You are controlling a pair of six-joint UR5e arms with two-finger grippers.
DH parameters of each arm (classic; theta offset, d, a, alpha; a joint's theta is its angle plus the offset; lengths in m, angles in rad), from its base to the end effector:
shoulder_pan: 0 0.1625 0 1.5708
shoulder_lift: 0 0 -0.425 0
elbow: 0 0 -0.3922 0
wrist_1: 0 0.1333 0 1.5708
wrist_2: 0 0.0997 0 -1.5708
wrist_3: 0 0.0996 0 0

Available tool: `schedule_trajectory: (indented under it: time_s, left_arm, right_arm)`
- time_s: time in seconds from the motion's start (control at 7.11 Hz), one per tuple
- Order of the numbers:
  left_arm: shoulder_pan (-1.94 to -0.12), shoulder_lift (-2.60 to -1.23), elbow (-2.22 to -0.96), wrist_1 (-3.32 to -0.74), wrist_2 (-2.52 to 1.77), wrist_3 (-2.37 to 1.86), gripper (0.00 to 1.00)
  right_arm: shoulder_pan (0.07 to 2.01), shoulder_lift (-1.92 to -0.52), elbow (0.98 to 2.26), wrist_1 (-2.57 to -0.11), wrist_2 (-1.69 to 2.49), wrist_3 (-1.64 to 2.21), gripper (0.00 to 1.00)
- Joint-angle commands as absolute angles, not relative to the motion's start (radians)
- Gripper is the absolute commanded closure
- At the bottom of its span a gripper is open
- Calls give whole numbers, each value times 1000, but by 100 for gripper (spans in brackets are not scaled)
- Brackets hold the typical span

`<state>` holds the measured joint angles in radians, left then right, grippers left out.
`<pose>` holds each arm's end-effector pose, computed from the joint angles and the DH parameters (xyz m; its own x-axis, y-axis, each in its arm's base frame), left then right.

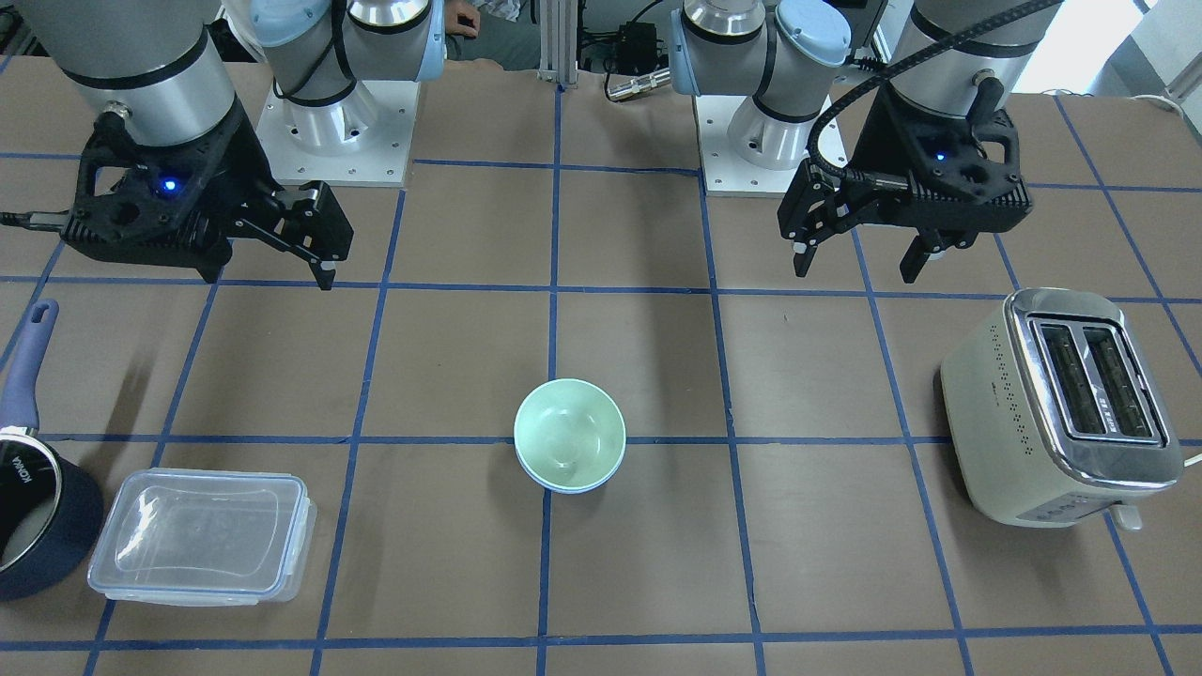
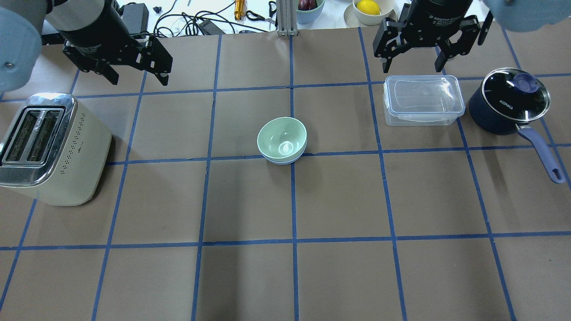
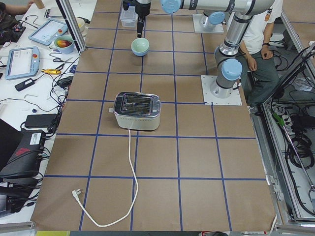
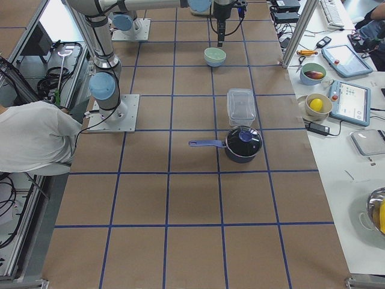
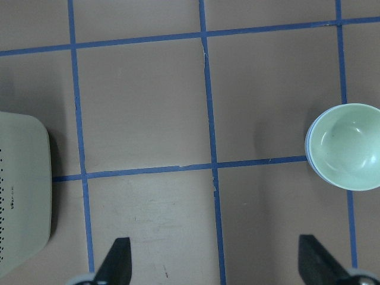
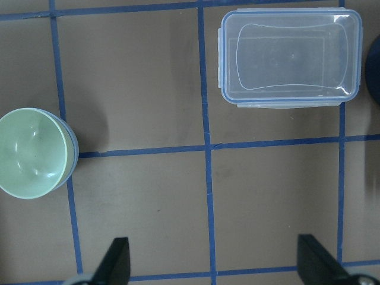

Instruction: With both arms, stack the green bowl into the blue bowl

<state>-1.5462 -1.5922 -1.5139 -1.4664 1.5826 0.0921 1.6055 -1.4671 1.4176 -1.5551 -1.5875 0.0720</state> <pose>-0.1195 -0.5168 0.5166 -0.9976 0.0649 -0.0245 0.0677 0.9882 -0.1378 0.1502 -0.5338 0.5085 -0.9992 0.0378 0.0142 0.0373 0.9987 -0.0349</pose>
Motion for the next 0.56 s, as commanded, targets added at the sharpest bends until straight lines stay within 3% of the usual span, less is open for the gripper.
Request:
schedule_trajectory:
  time_s: [0.0, 0.42]
  left_arm:
    - [-1546, -1592, -1514, -1466, 1583, 92, 0]
    - [-1546, -1594, -1514, -1466, 1582, 92, 0]
  right_arm:
    - [1603, -1502, 1477, -1603, -1595, 3, 0]
    - [1601, -1500, 1468, -1605, -1586, 5, 0]
